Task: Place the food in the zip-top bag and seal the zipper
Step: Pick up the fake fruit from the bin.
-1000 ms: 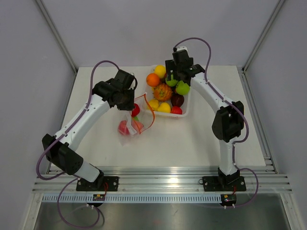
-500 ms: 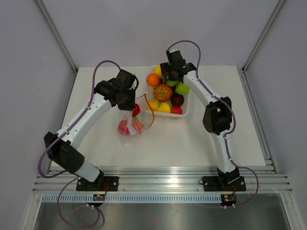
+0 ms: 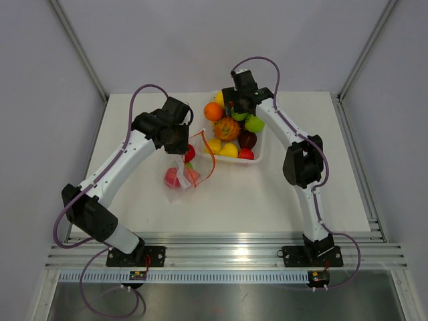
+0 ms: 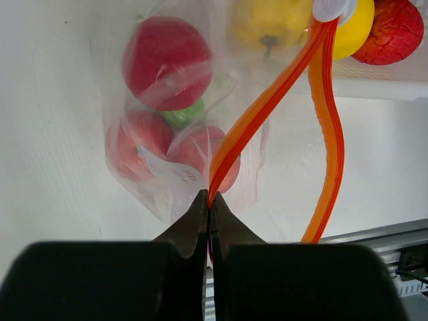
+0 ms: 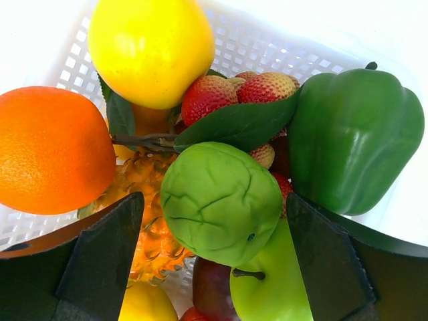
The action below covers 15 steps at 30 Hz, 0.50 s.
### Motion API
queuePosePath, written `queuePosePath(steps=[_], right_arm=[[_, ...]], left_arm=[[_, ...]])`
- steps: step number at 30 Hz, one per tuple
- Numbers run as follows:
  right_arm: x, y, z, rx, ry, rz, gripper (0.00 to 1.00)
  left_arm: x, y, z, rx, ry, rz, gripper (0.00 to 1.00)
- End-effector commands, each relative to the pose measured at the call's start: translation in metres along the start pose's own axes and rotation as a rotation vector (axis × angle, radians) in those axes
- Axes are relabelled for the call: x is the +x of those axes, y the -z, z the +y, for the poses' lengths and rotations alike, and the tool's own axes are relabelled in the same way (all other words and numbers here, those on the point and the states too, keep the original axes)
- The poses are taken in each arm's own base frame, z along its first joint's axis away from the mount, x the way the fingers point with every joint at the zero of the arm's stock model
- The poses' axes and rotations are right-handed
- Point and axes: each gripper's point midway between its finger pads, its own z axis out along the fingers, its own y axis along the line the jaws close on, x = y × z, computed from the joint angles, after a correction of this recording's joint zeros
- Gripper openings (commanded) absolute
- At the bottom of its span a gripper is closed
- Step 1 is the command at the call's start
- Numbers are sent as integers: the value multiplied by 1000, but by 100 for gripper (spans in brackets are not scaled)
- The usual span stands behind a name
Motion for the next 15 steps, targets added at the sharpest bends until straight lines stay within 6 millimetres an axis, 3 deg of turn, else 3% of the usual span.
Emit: queuePosePath(steps=[1,8,14,15], right_arm=[[-6,-3,2,-17,1,-16,95],[-11,0,1,-6,-3,-26,79],[-21,17,-2,-3,-18,-59,44],[-32,30,-3,-9,-25,-88,40]], left_arm=[[-14,8,-7,40,21,-48,0],[-13,7,-7,37,20,-44,0],[-11,6,-7,42,22,-44,0],[-11,5,-7,41,20,-42,0]])
